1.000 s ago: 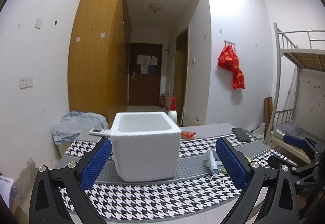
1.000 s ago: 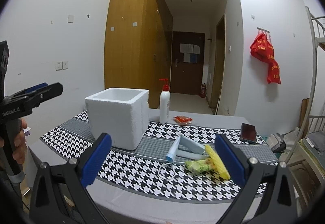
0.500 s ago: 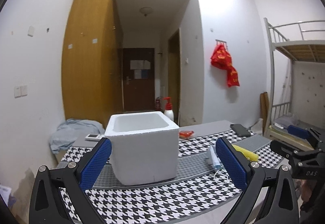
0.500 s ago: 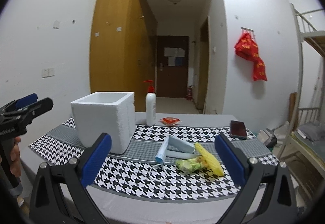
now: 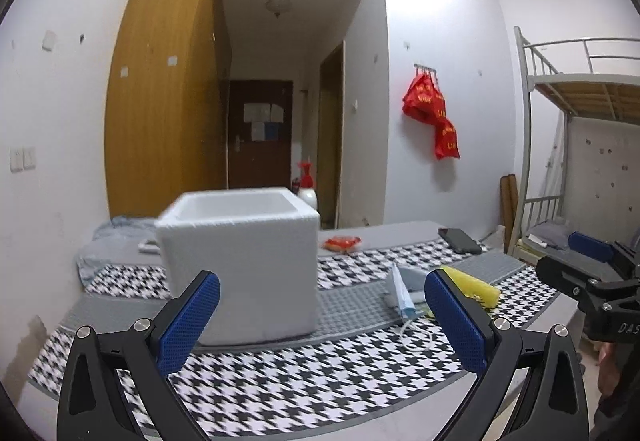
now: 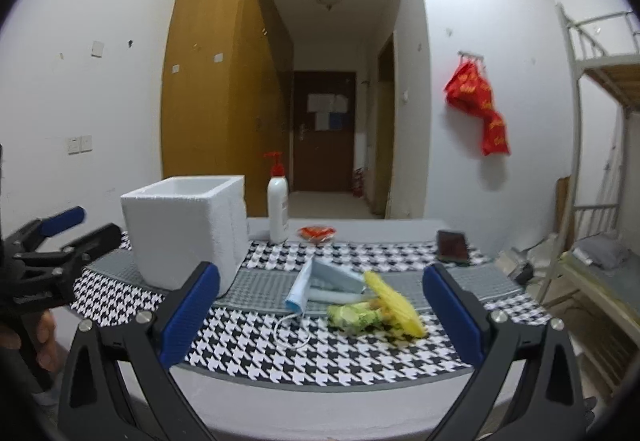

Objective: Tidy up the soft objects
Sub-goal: 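Move both open tools away from the box toward the mask and sponge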

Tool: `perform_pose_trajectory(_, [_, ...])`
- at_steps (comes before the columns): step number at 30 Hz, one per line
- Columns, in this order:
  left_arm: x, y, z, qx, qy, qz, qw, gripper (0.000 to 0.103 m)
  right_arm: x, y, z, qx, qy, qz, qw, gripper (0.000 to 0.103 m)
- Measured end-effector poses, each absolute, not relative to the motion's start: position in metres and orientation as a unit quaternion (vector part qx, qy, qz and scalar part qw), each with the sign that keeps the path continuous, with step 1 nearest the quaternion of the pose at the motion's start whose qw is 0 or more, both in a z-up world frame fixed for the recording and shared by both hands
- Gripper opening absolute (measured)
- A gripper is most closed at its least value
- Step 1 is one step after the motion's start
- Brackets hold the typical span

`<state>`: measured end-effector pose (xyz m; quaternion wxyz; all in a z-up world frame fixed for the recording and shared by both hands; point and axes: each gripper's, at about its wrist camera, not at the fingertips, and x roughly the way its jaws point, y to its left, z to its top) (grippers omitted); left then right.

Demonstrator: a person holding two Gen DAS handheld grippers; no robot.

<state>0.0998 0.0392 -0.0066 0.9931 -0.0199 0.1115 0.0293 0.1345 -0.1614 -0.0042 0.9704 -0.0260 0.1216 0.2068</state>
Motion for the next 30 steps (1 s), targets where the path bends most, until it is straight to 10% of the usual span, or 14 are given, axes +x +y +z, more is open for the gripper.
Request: perform_pose_trajectory(30, [0.183,-0.026,-0.014,0.035,0.176,-0.025,0.983,0.102,0.202,-0.221,-0.04,-0.007,0.193,0.179,0.965,0.103])
